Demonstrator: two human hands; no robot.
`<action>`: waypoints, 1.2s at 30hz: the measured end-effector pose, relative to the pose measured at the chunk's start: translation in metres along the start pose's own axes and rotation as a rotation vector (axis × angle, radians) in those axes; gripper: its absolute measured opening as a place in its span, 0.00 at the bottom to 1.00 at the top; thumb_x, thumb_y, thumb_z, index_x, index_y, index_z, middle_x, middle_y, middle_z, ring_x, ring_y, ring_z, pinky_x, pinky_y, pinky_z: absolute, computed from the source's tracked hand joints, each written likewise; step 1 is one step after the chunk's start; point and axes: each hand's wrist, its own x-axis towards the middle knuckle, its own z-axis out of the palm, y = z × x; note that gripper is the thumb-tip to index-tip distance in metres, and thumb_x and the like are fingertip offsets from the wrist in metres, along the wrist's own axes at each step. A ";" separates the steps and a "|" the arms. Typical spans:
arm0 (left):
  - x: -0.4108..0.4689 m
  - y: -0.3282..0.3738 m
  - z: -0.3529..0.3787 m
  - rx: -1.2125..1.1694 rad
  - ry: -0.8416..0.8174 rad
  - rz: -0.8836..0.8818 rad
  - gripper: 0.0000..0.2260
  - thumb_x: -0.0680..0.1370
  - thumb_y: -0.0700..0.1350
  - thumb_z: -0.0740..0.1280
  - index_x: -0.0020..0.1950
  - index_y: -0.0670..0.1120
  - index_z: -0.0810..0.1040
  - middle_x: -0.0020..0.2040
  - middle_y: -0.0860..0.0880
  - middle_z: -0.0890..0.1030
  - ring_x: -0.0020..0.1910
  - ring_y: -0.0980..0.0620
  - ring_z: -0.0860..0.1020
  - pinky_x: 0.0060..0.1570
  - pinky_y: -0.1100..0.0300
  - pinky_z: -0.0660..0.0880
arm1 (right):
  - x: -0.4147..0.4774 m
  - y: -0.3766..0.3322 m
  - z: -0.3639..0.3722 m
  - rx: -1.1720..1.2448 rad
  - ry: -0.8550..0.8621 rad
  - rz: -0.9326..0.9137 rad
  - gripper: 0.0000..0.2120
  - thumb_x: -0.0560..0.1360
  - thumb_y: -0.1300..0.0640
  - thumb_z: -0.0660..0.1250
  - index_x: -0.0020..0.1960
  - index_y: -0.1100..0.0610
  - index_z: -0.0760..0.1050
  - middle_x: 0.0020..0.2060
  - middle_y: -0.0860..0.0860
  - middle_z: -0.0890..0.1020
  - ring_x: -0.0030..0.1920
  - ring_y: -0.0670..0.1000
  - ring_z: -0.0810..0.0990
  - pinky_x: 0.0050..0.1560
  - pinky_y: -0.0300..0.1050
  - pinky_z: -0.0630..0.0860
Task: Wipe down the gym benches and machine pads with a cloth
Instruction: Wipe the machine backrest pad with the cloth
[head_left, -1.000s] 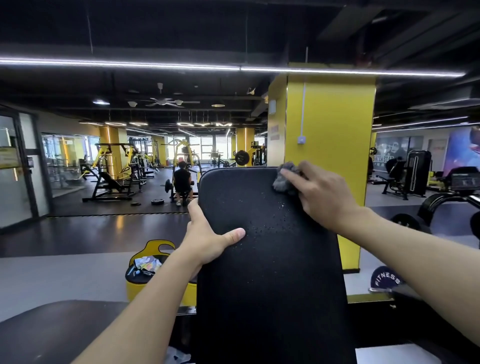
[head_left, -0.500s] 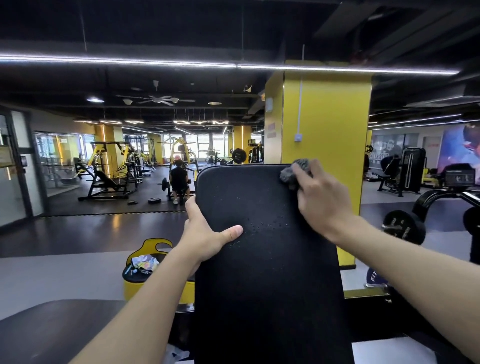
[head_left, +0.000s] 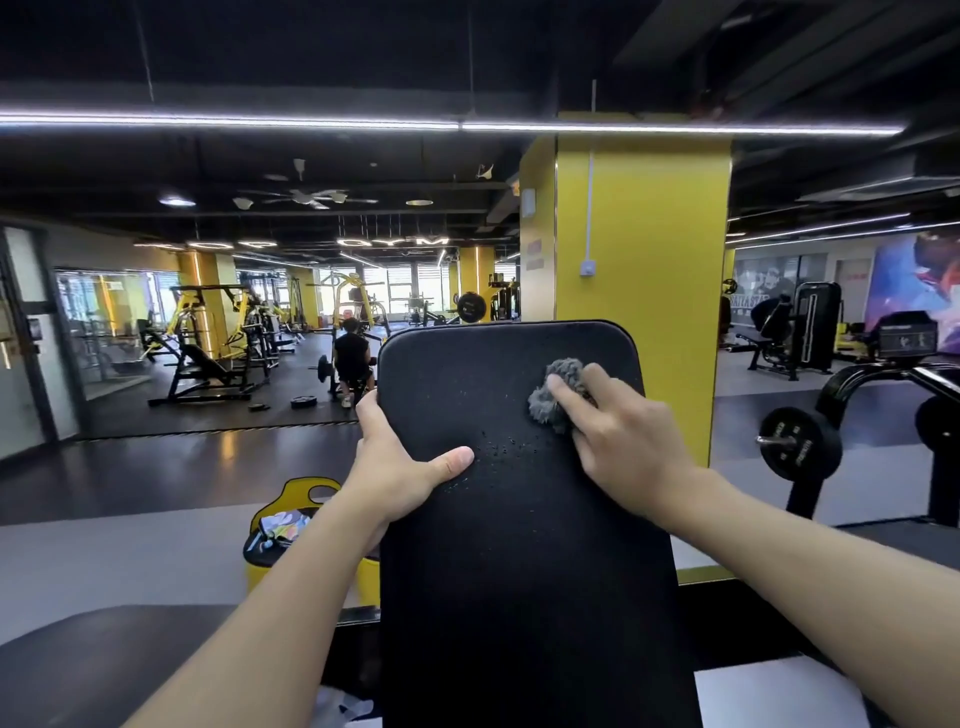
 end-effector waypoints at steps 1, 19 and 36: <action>0.000 0.000 0.000 0.000 0.003 0.000 0.51 0.66 0.51 0.82 0.75 0.61 0.47 0.71 0.49 0.67 0.66 0.46 0.72 0.67 0.43 0.72 | -0.001 0.008 -0.002 -0.016 -0.021 -0.090 0.22 0.70 0.64 0.64 0.64 0.58 0.78 0.50 0.57 0.76 0.34 0.57 0.76 0.20 0.43 0.68; -0.001 0.000 0.002 0.011 0.025 0.014 0.51 0.67 0.50 0.82 0.76 0.59 0.48 0.71 0.49 0.68 0.67 0.46 0.71 0.68 0.44 0.71 | -0.013 0.007 0.001 0.065 0.063 0.462 0.24 0.69 0.70 0.69 0.65 0.59 0.77 0.48 0.61 0.74 0.33 0.62 0.75 0.25 0.42 0.62; -0.005 0.002 0.004 0.023 0.056 -0.006 0.50 0.68 0.49 0.81 0.77 0.56 0.49 0.71 0.49 0.68 0.67 0.46 0.71 0.68 0.45 0.71 | -0.042 0.002 -0.006 -0.033 0.006 -0.065 0.22 0.69 0.67 0.64 0.61 0.57 0.80 0.44 0.56 0.73 0.33 0.57 0.70 0.34 0.46 0.62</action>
